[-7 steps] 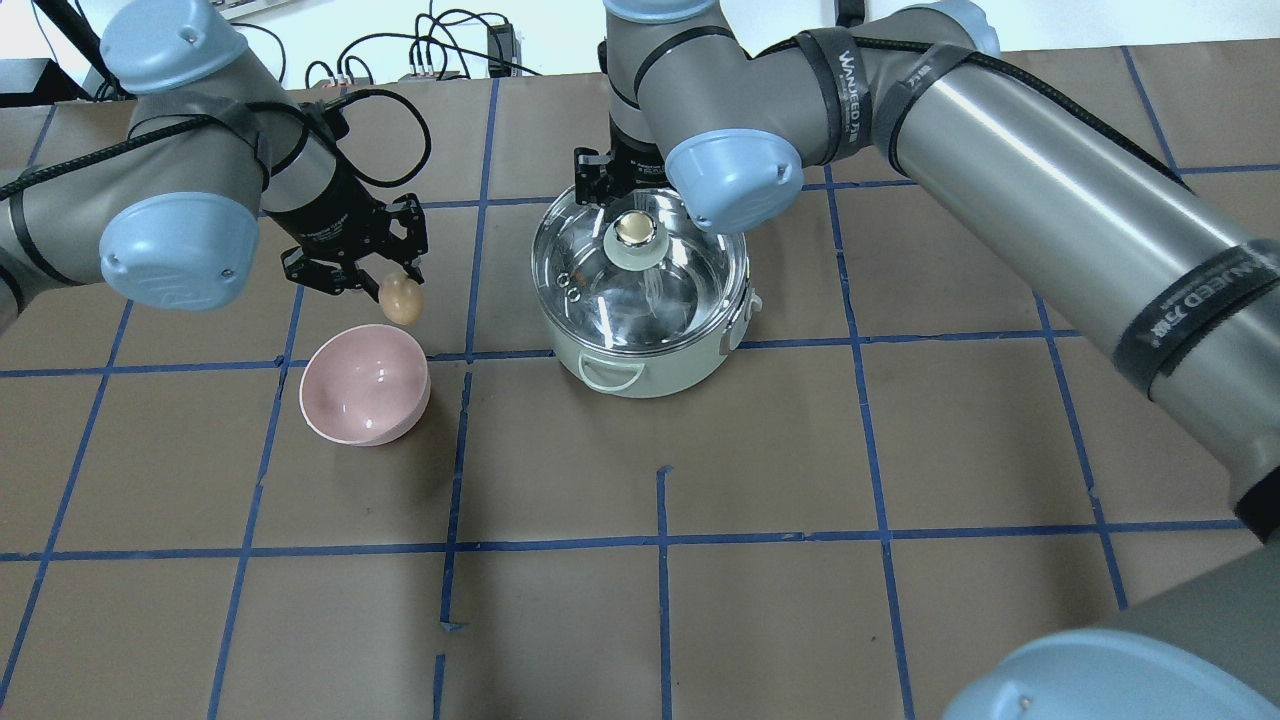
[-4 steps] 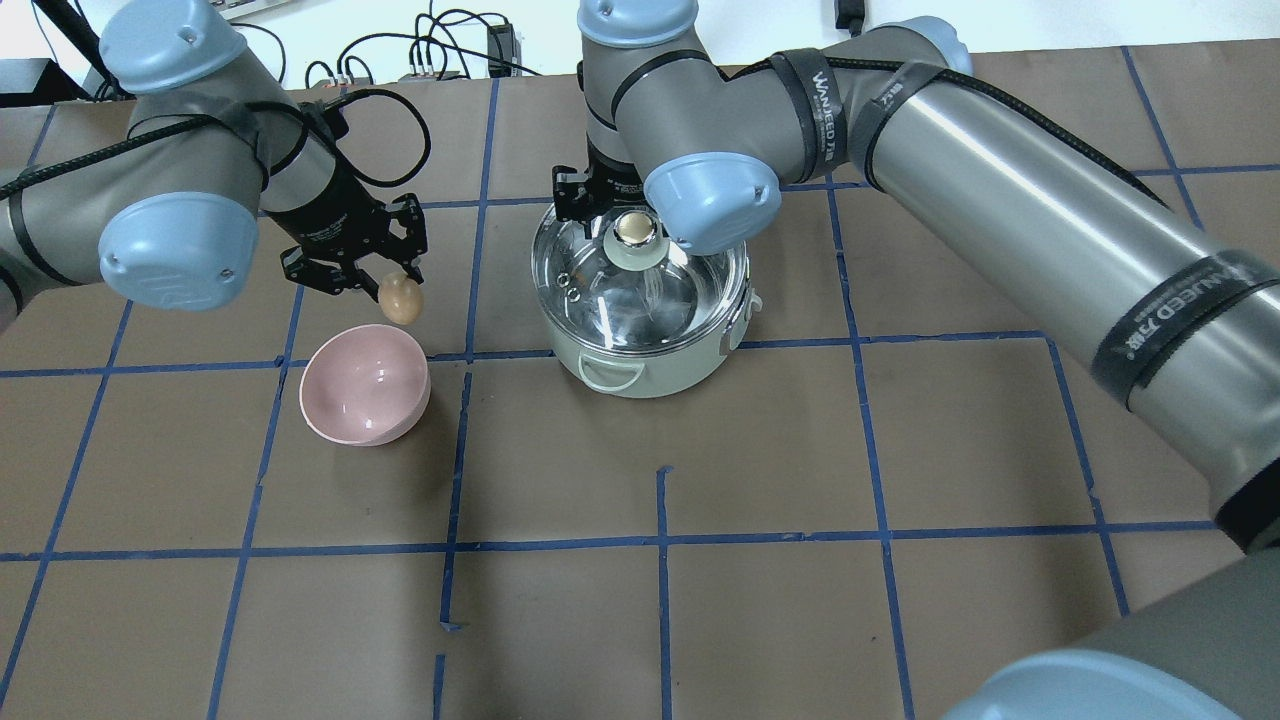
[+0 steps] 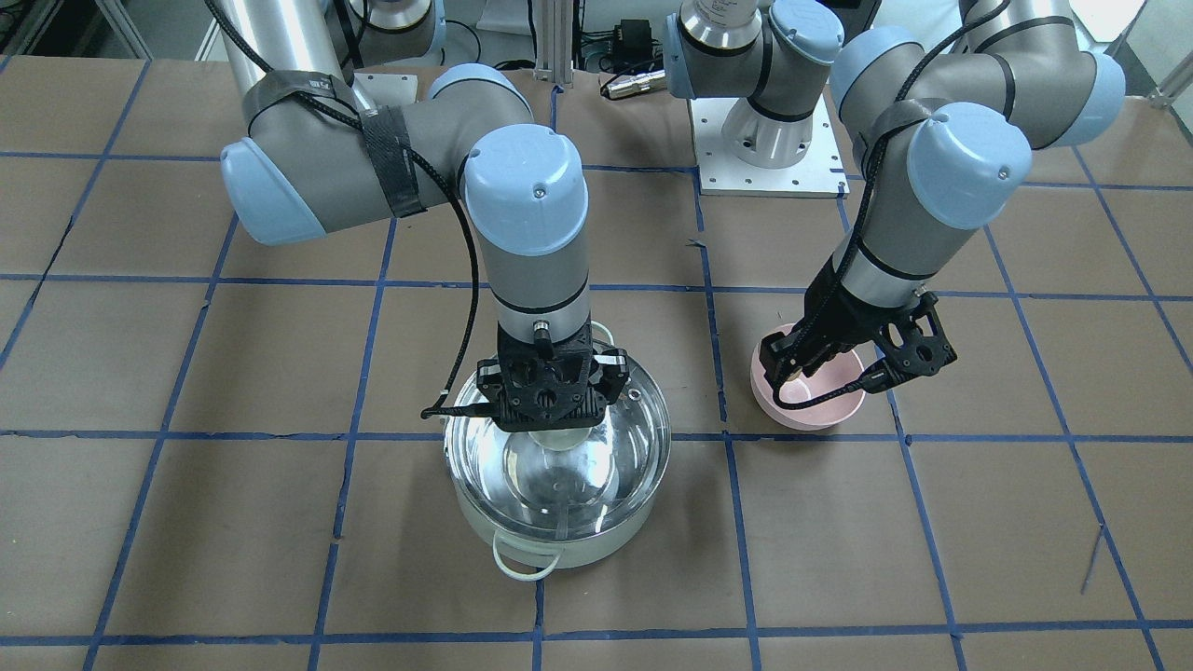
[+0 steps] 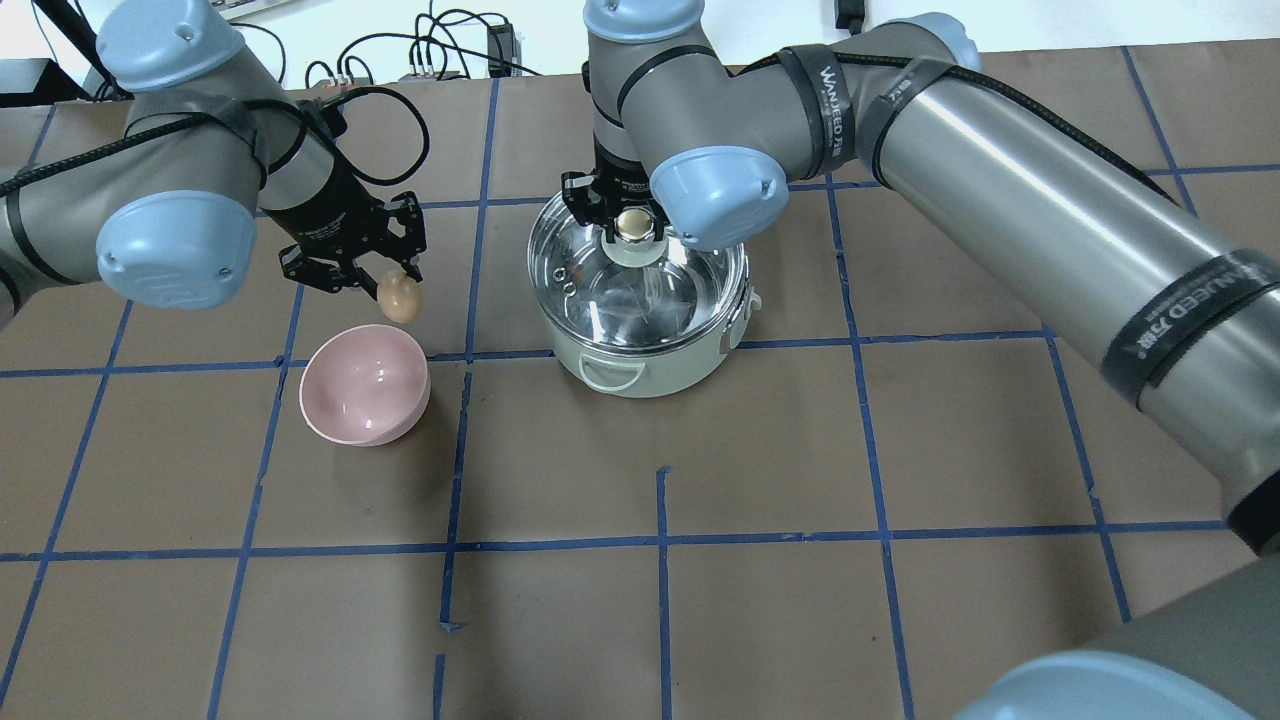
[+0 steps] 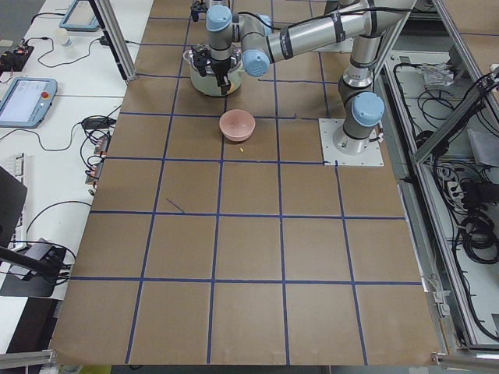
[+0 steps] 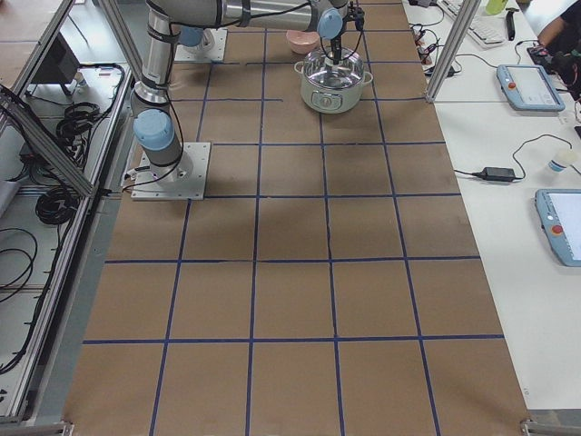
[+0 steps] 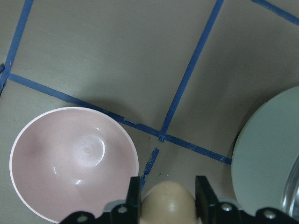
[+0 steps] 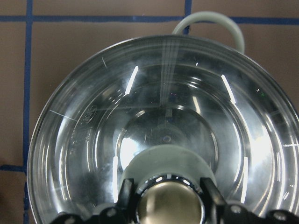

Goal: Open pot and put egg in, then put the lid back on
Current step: 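Lift the glass lid with the right gripper while the left carries the egg over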

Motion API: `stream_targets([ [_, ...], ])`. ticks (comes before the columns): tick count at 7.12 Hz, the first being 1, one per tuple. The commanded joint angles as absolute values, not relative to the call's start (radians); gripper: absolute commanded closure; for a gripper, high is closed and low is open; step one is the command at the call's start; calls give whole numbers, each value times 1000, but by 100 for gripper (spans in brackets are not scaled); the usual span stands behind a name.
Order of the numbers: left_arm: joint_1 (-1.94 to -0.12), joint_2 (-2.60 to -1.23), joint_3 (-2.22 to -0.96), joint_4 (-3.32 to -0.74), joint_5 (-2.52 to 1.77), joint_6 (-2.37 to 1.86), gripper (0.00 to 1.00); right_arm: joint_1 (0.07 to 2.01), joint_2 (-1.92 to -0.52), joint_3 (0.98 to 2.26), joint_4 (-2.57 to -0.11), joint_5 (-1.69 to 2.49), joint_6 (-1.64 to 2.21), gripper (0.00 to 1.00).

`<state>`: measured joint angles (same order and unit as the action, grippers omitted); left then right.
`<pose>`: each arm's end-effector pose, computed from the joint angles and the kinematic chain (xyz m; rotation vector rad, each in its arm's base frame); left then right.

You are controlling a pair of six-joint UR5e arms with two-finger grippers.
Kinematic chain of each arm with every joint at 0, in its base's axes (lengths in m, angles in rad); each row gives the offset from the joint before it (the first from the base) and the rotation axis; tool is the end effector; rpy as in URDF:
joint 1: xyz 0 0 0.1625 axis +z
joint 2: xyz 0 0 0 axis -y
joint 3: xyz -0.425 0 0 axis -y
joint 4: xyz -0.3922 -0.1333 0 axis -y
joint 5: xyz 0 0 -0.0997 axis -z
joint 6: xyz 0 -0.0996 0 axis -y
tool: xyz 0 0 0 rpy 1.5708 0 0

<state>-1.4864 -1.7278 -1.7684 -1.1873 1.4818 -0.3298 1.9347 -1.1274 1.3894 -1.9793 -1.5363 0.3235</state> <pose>-0.0964 -0.5468 0.3498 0.6251 -2.9849 0.0271 0.3678 -0.5815 0.3609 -0.0656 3.0531 -0.1932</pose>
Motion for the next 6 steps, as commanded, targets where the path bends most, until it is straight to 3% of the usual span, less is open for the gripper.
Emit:
stream_targets([
  [1, -1488, -1720, -1766, -1187, 1482, -330, 93, 1881, -1213, 1379, -1874, -1537, 283, 94],
  [4, -1546, -1721, -1738, -1183, 1489, -328, 93, 1691, -1391, 1394, -1676, -1494, 185, 94],
  [6, -1672, -1773, -1642, -1171, 1497, -321, 93, 1580, -1449, 1422, -1577, -1512, 79, 93],
])
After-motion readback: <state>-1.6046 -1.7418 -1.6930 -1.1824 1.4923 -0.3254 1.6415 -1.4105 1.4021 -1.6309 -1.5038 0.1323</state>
